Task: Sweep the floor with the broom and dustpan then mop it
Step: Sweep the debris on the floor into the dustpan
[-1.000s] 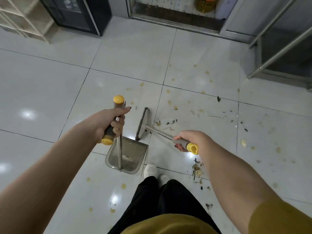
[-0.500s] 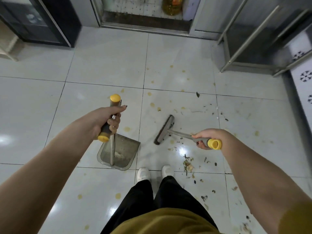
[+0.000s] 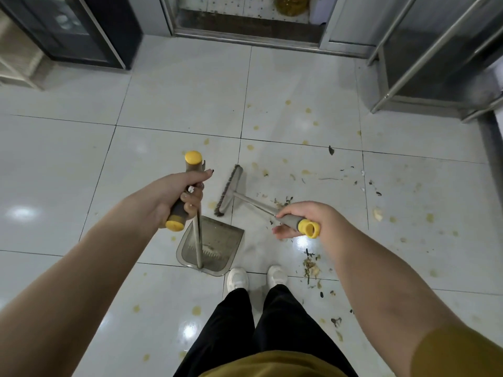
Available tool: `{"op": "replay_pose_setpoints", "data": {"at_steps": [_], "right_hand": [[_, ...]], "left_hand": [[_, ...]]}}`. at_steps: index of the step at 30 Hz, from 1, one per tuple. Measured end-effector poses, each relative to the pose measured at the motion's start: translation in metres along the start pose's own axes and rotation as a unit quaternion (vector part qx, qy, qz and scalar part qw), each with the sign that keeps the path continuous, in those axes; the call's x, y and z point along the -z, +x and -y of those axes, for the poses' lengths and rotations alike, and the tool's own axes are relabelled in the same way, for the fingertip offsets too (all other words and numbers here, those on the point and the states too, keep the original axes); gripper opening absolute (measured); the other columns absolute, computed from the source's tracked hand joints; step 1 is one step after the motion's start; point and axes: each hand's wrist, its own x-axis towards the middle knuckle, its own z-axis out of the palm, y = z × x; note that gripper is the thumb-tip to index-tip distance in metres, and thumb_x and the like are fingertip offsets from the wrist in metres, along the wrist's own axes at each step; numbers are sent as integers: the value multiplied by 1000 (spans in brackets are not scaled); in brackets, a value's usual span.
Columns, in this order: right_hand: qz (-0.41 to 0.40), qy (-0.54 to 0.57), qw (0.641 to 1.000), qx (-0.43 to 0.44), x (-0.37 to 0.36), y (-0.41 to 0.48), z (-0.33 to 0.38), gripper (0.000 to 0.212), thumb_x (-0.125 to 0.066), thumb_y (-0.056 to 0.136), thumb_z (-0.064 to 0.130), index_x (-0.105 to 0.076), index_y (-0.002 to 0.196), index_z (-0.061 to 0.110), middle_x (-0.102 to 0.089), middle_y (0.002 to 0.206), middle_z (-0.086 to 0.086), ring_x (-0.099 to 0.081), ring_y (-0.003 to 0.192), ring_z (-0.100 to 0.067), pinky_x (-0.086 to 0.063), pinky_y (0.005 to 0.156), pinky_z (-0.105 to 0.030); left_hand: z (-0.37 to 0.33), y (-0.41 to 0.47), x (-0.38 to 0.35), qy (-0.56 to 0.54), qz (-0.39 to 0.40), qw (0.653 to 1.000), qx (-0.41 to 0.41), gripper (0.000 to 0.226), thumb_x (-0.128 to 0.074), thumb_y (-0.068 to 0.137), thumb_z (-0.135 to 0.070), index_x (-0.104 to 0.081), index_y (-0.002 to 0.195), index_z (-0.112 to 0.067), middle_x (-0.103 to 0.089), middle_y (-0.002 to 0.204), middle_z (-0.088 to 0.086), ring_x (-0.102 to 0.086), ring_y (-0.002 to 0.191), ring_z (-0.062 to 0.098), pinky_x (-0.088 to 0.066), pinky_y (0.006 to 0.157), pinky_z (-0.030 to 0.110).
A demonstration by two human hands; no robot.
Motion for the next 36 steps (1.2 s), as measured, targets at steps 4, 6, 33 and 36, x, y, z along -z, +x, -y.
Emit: {"op": "replay_pose_setpoints", "data": {"at_steps": [4, 6, 33, 36], "right_hand": [[26, -61, 996, -60, -17, 27, -9, 13, -54, 90, 0, -50, 102, -4, -68, 81, -23, -69, 58, -25, -60, 55, -31], [39, -118, 987, -102, -18, 36, -10, 9, -54, 92, 4, -56, 88, -3, -64, 56, -12, -61, 39, -14, -52, 40, -21], [-105, -153, 971, -148, 114, 12, -75, 26, -69, 84, 19, -52, 98, 4, -54, 61, -7, -48, 37, -11, -46, 40, -22], [-123, -124, 973, -151, 130, 2, -83, 28, -70, 83, 19, -53, 97, 3, -56, 60, -8, -49, 37, -12, -48, 40, -21]], "left_hand": [[1, 3, 3, -6, -4, 1000, 10, 31, -64, 86, -32, -41, 69, -19, -29, 53, -7, -26, 27, 2, -25, 29, 10], [0, 5, 4, -7, -9, 1000, 15, 32, -64, 86, -32, -41, 69, -19, -30, 48, -8, -26, 27, 2, -25, 28, 10], [-6, 17, -55, 94, 22, 995, 21, 38, -65, 85, -38, -40, 65, -18, -31, 41, -10, -25, 26, 2, -24, 29, 9], [-8, 18, -65, 107, 26, 994, 17, 37, -65, 85, -37, -39, 65, -19, -30, 41, -10, -25, 26, 2, -23, 29, 9]]}}
